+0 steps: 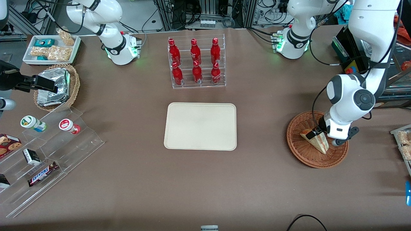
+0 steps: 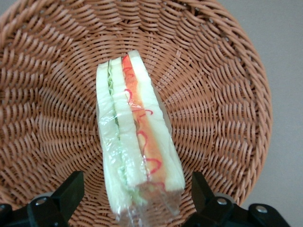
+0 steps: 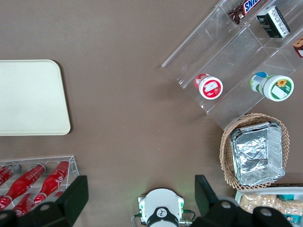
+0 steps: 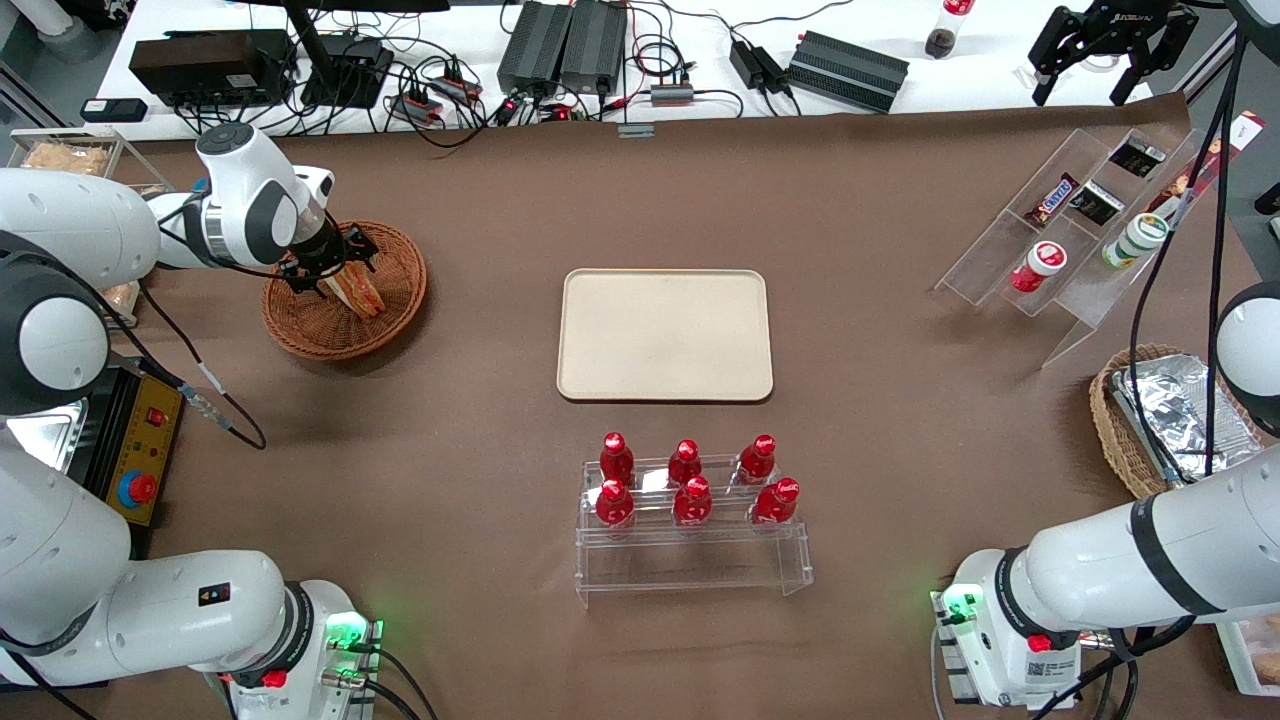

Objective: Place sandwich from basket to tray
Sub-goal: 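Close the left gripper on the sandwich and lift it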

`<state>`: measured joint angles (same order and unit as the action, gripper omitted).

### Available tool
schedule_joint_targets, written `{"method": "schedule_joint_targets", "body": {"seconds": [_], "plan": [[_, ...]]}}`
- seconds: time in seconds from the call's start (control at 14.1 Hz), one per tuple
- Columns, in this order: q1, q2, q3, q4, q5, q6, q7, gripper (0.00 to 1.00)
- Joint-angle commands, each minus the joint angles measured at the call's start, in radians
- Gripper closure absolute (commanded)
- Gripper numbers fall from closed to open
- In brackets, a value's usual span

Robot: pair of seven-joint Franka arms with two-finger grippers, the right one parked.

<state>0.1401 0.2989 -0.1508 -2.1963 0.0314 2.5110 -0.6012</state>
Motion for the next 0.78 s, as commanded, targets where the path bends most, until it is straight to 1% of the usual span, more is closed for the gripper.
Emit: {"method": "schedule_joint_targets", "body": {"seconds": [0.0, 0.14, 0.21, 0.28, 0.35, 0.57, 0.71], "plan": [[0.000, 0.003, 0.000, 0.003, 0.007, 0.011, -0.026, 0.09], [0.000, 0.005, 0.007, 0.006, 0.007, 0.008, -0.023, 0.37], [0.000, 0.008, 0.007, 0.006, 0.010, 0.008, -0.022, 0.48], [0.000, 0.008, 0.007, 0.006, 0.010, 0.006, -0.019, 0.54], [0.000, 0.008, 0.007, 0.007, 0.010, 0.003, -0.014, 0.57], [-0.002, 0.008, 0.007, 0.009, 0.010, 0.000, -0.011, 0.74], [-0.008, -0.001, 0.007, 0.023, 0.012, -0.027, -0.008, 0.79]]}}
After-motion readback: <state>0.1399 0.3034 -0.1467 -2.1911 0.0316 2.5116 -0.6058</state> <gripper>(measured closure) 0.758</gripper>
